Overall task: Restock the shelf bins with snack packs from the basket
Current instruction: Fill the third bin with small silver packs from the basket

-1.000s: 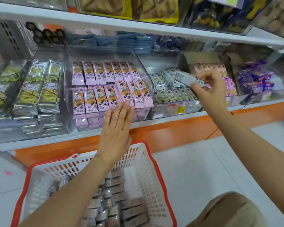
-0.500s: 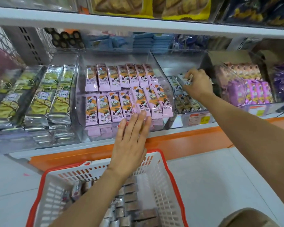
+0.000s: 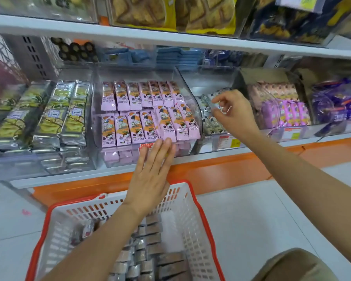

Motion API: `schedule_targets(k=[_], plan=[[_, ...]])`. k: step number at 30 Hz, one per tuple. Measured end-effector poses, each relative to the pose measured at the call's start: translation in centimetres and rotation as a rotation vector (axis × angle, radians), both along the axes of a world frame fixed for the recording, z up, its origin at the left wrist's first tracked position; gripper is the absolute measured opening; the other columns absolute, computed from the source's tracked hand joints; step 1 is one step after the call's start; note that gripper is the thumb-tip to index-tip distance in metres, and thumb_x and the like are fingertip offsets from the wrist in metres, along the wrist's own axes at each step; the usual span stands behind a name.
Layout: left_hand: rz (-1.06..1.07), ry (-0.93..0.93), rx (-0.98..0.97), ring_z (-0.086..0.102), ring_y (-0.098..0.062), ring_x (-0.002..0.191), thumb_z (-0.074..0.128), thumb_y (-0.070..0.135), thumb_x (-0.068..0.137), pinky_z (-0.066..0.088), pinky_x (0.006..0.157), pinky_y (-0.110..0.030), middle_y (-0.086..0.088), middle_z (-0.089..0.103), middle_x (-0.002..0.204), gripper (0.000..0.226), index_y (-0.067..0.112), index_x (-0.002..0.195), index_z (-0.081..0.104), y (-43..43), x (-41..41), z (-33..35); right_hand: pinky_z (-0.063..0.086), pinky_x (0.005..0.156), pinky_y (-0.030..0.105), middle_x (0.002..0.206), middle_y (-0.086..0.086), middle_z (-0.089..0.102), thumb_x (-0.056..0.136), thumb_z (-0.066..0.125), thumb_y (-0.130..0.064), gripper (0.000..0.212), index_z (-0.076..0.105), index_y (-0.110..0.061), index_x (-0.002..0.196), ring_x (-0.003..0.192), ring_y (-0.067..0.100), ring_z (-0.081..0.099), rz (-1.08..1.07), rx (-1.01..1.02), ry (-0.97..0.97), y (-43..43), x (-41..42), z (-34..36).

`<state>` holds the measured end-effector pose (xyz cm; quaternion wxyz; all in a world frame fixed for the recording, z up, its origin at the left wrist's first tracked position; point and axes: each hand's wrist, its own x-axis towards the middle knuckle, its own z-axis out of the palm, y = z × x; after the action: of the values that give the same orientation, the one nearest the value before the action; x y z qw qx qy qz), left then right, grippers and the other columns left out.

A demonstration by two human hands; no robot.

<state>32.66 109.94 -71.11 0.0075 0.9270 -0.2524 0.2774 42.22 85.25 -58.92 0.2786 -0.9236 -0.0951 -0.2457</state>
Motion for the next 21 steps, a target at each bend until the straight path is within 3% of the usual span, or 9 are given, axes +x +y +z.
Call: schedule_targets(k=[5, 10, 12, 15, 18, 21], plan=[[-0.089, 0.079, 0.004, 0.027, -0.033, 0.143, 0.069, 0.012, 0.071, 0.007, 0.121, -0.048, -0.015, 0.027, 0.156, 0.090, 0.008, 0.152, 0.028, 2.5, -2.5, -2.2, 0.043, 0.060, 0.017, 0.079, 0.002, 0.057, 0.085, 0.064, -0.004, 0.011, 0.066, -0.010, 0.094, 0.065, 0.009, 0.051, 0.267, 0.116, 0.035, 4.6, -8.7, -2.3], [0.013, 0.325, 0.074, 0.038, -0.034, 0.135, 0.083, 0.024, 0.064, 0.015, 0.118, -0.048, -0.017, 0.043, 0.148, 0.097, 0.004, 0.149, 0.038, 7.1, -4.1, -6.1, 0.041, 0.062, 0.016, 0.079, -0.011, 0.053, 0.084, 0.067, -0.014, 0.012, 0.065, -0.018, 0.095, 0.066, 0.005, 0.051, 0.395, 0.089, 0.237, 9.0, -13.5, -10.2], [0.091, 0.397, 0.103, 0.039, -0.035, 0.136, 0.078, 0.028, 0.069, 0.011, 0.120, -0.047, -0.019, 0.042, 0.150, 0.095, 0.003, 0.150, 0.035, 9.0, -4.6, -8.0, 0.037, 0.064, 0.012, 0.082, -0.015, 0.050, 0.085, 0.065, -0.017, 0.013, 0.065, -0.019, 0.098, 0.068, 0.001, 0.048, 0.418, 0.043, 0.392, 10.4, -14.4, -14.3], [0.215, 0.475, 0.113, 0.038, -0.038, 0.141, 0.070, 0.029, 0.072, 0.003, 0.120, -0.046, -0.022, 0.036, 0.154, 0.093, -0.001, 0.151, 0.031, 11.3, -5.0, -10.9, 0.040, 0.068, 0.019, 0.097, -0.005, 0.057, 0.087, 0.062, -0.018, 0.018, 0.064, -0.018, 0.105, 0.075, 0.000, 0.045, 0.449, -0.058, 0.570, 12.0, -15.2, -19.9], [0.249, 0.491, 0.123, 0.028, -0.037, 0.145, 0.066, 0.025, 0.074, 0.002, 0.121, -0.048, -0.023, 0.036, 0.153, 0.086, -0.003, 0.148, 0.032, 12.7, -5.0, -13.0, 0.040, 0.073, 0.024, 0.111, 0.002, 0.057, 0.090, 0.062, -0.018, 0.025, 0.061, -0.014, 0.114, 0.086, 0.009, 0.051, 0.448, -0.128, 0.698, 13.7, -15.5, -23.6], [0.239, 0.506, 0.162, 0.014, -0.033, 0.150, 0.075, 0.021, 0.067, 0.000, 0.123, -0.050, -0.018, 0.027, 0.158, 0.097, -0.001, 0.150, 0.030, 13.5, -4.8, -14.5, 0.045, 0.081, 0.029, 0.123, 0.006, 0.055, 0.089, 0.065, -0.020, 0.034, 0.057, -0.013, 0.121, 0.105, 0.022, 0.055, 0.415, -0.176, 0.808, 15.6, -15.5, -26.9]])
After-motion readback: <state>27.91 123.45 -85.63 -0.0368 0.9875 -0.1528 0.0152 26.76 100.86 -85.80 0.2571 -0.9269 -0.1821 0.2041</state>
